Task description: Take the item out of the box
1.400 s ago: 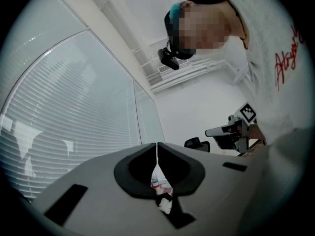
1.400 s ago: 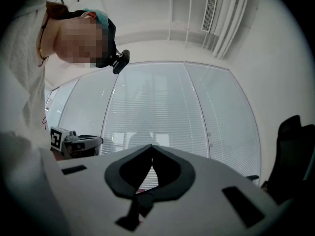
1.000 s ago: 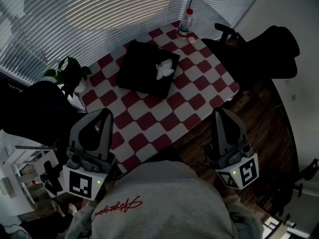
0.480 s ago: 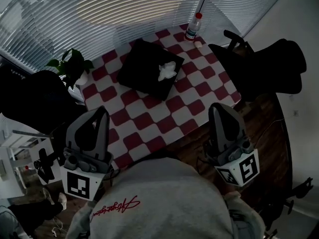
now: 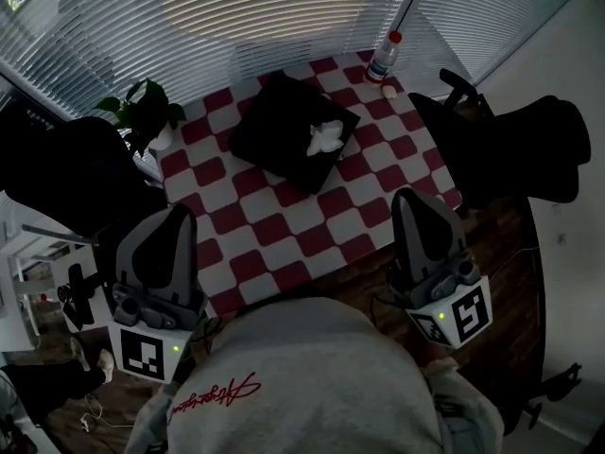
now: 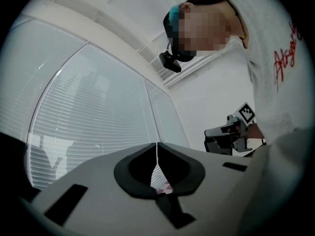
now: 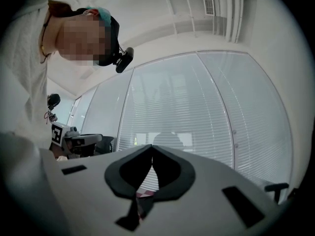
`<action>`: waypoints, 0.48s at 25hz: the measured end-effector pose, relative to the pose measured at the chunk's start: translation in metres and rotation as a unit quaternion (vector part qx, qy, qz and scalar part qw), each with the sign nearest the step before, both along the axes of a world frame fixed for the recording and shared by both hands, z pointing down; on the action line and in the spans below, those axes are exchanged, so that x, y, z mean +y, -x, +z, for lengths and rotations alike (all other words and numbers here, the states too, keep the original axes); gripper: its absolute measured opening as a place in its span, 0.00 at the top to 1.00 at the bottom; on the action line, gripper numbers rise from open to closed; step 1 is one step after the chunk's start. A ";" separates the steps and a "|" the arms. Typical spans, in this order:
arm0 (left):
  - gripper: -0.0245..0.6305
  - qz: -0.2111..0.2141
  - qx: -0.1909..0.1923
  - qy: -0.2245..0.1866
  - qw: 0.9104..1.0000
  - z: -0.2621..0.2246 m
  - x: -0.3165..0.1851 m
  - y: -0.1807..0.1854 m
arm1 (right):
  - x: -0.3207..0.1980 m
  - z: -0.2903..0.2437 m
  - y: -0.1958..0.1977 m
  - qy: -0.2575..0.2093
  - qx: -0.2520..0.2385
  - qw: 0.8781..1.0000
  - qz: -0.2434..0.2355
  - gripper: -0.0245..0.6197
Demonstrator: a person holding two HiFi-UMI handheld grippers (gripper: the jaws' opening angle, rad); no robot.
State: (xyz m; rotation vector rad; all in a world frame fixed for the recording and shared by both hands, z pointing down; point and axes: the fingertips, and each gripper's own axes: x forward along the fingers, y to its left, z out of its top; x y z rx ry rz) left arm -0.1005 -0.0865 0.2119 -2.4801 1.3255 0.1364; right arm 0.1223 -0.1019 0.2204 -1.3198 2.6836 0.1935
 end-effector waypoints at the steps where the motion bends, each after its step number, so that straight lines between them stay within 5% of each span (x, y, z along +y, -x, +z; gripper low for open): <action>1: 0.93 -0.003 0.000 0.000 1.000 0.000 0.000 0.001 | -0.002 0.001 0.001 -0.001 0.002 1.000 -0.004 0.95; 12: 0.93 -0.029 -0.006 0.001 1.000 0.000 -0.001 0.006 | -0.022 0.009 0.006 0.006 0.011 1.000 -0.022 0.95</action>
